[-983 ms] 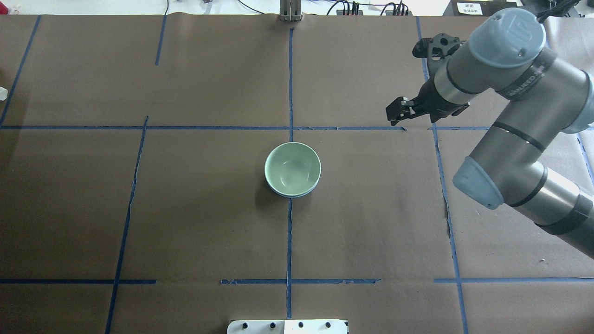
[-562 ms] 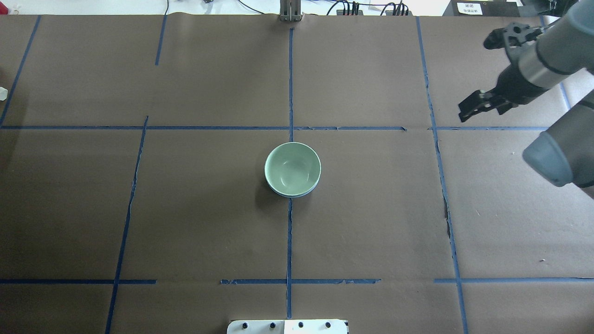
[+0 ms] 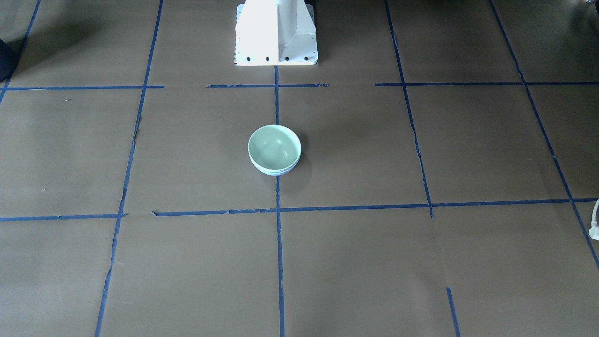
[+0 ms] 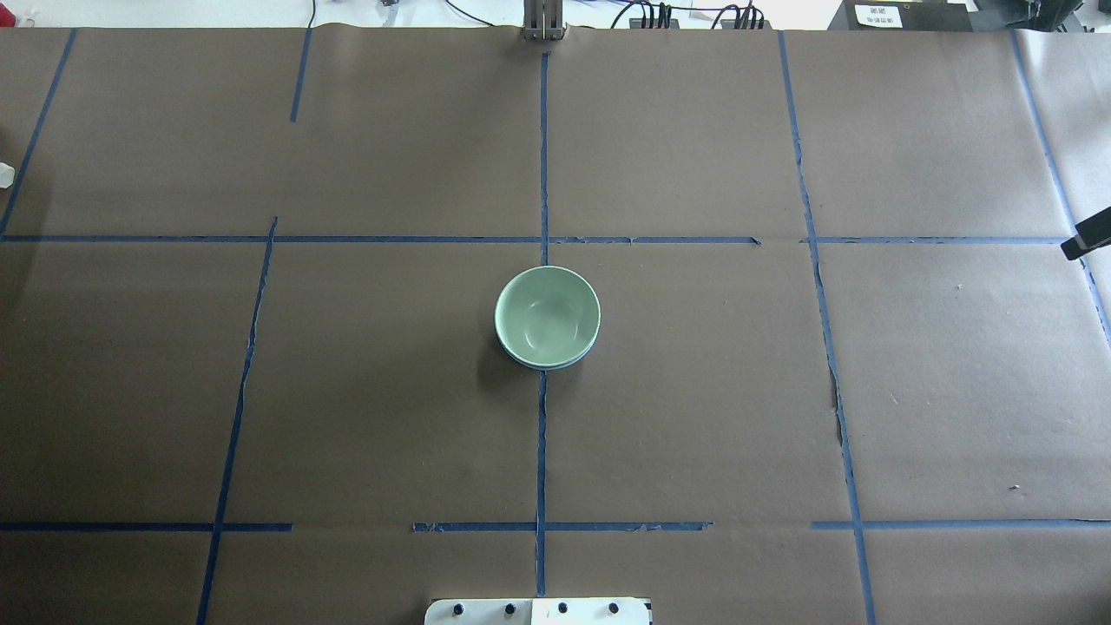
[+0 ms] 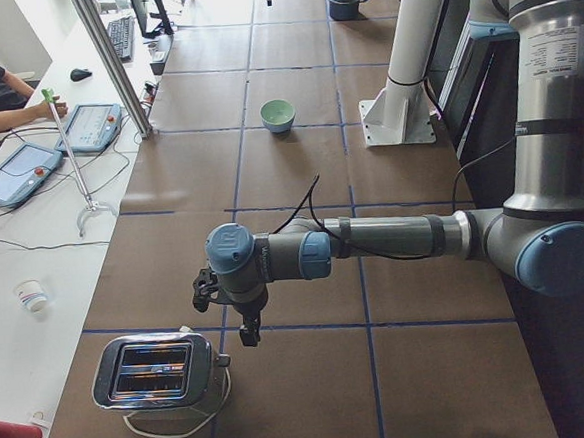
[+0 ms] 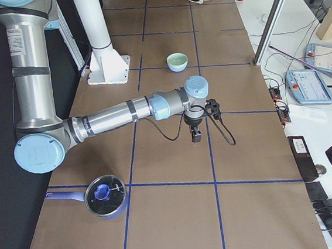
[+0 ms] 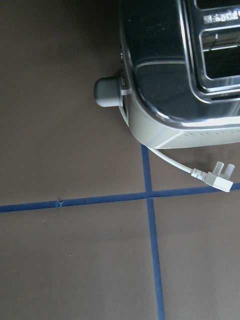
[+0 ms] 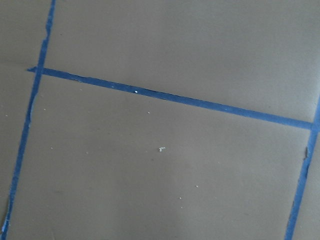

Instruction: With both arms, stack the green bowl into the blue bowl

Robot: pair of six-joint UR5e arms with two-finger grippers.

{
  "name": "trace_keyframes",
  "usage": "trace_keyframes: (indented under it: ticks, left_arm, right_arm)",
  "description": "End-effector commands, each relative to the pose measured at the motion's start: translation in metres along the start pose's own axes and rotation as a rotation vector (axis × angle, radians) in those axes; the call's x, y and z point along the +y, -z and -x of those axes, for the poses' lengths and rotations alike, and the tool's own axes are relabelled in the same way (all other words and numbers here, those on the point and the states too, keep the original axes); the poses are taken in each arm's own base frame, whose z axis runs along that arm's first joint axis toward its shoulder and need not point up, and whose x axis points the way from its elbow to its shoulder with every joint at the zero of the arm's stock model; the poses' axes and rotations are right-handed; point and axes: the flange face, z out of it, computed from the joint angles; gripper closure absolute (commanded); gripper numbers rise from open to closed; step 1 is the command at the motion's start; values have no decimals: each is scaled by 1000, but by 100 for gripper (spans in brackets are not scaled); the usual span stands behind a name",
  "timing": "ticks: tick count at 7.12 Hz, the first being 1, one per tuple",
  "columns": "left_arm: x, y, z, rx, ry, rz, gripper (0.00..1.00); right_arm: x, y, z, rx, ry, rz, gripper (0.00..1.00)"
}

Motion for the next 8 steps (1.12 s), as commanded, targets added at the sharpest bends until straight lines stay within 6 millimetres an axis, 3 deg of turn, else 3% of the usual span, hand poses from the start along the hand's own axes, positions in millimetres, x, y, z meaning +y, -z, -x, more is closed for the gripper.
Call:
trace_keyframes:
  ticks: [1,2,4,8]
  left_arm:
    - [6,-4,1,27,7,4,0]
    - [6,-3,0,26,4,1,0]
    - [4,-2,0,25,4,-2,0]
    - [5,-3,2,25,6,0,0]
  right_arm:
    - [24,-4,-57,24,-91,6,0]
    - [36,11,-99,23,-166,-24,0]
    - [69,15,-134,6,-68,-27,0]
    - [78,15,-145,3,-88,-26,0]
